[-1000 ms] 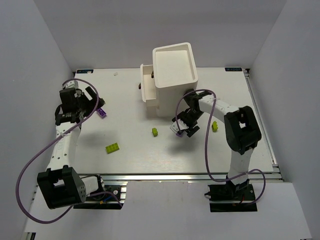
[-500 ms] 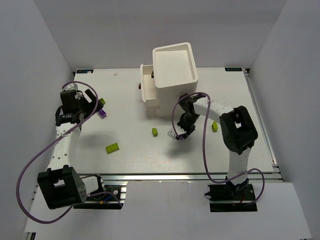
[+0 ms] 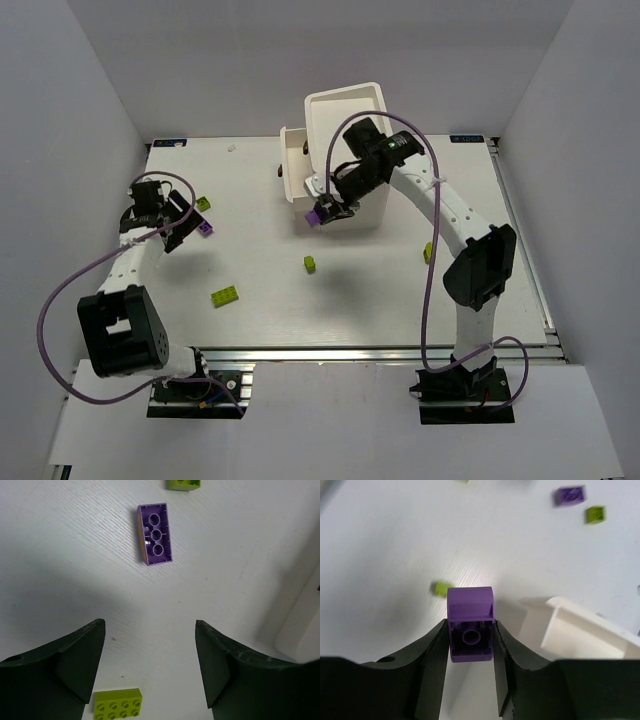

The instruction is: Sort the legos into containers by color

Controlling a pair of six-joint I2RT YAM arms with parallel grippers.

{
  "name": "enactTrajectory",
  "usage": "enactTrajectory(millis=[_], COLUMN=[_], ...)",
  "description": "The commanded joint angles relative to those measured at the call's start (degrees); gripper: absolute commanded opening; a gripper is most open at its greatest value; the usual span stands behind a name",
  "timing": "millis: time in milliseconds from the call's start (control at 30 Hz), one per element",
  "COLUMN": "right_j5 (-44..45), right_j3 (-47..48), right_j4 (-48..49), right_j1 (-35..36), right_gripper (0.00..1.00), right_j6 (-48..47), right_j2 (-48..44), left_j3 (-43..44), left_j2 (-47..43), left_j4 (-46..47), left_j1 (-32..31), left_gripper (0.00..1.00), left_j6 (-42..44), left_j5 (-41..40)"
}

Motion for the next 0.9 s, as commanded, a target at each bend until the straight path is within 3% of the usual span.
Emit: enactTrajectory(millis=[0,133,200,233,267,333,367,433,567,867], right_j5=[-9.8,-10.5,-6.9,-3.2,6.8,15.8,23.0,28.6,37.6,43.6], right_j3=[4.7,7.8,7.7,7.5,7.1,6.7,5.0,3.4,4.4,11.7], right_j4=[3.9,13.8,23.1,34.7,39.9,47.9,54.1,58.6,59.2,56.5], right_j1=[2.3,4.5,5.1,5.8,6.5,7.7,8.1,9.0,9.1,7.7], right_gripper=[0.02,0.01,0.0,0.0,0.0,0.0,0.0,0.0,0.0,0.0], right_j6=[19.7,32.8,49.2,55.4,60.6,66.2,65.9,64.1,61.5,56.1], right_j2=[-0.4,-0.5,-1.1,-1.3,-1.0,-0.4,0.4,1.1,6.1,14.3], left_j3=[4.2,6.9,6.5,6.2,5.4,4.6,4.1,3.7,3.4,2.9], left_j2=[3.2,6.9,7.1,6.9,6.6,6.4,6.3,6.4,6.1,6.4], left_j4=[0.8,1.4,2.2,2.4,2.4,2.9,3.0,3.0,3.1,3.7], left_j1=[0.6,0.6,0.6,0.6,0.6,0.6,0.6,0.6,0.6,1.1], left_gripper=[0.82,0.81,0.81,0.8,0.8,0.81,0.81,0.81,0.81,0.82], left_j6=[-1.4,-1.4,-1.8,-1.8,-1.9,-1.9,-1.8,-1.7,-1.2,0.4], left_j5=[-2.2,-1.8,-1.2,-1.3,-1.5,-1.9,-2.1,-2.1,-2.1,-1.4])
